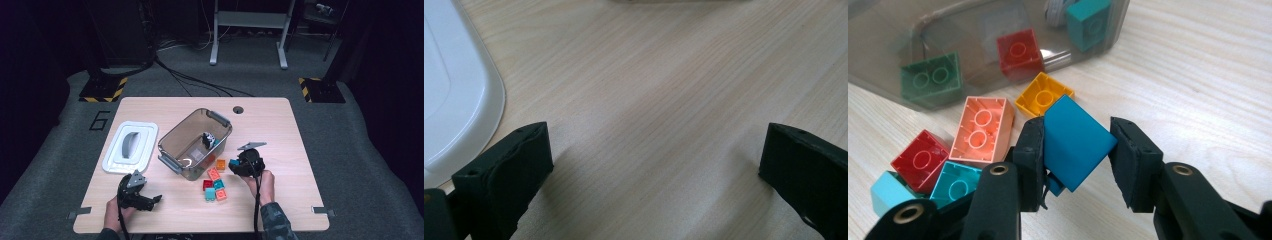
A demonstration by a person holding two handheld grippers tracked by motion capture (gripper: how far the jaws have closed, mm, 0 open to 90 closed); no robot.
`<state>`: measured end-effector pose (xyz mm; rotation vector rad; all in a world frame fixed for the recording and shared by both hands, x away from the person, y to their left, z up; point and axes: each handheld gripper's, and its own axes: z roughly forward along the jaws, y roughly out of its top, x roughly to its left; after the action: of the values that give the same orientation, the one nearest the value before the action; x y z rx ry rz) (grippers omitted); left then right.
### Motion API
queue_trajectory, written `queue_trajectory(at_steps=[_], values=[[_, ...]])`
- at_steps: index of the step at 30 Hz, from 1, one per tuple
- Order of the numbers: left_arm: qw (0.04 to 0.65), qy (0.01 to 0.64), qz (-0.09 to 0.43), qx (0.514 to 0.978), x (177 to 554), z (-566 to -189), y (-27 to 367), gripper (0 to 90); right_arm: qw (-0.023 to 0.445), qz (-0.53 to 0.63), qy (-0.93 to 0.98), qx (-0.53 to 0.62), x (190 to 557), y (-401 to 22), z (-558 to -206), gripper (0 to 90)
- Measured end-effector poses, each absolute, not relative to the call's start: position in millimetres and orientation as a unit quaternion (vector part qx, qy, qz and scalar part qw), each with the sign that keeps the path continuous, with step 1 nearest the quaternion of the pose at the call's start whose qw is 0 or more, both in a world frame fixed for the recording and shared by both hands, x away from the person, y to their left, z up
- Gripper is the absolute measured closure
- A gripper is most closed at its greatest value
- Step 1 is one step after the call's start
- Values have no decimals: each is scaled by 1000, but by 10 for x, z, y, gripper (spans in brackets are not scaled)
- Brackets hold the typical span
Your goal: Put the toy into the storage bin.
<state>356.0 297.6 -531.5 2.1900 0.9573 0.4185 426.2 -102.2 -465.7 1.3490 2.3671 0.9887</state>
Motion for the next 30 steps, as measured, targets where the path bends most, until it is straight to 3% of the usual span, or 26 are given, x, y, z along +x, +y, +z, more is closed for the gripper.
queue_trajectory(at_steps=[30], values=[[351, 369, 161, 845, 3560, -5316, 2977, 4, 164, 367, 798, 448, 4411, -1088, -3948, 596]])
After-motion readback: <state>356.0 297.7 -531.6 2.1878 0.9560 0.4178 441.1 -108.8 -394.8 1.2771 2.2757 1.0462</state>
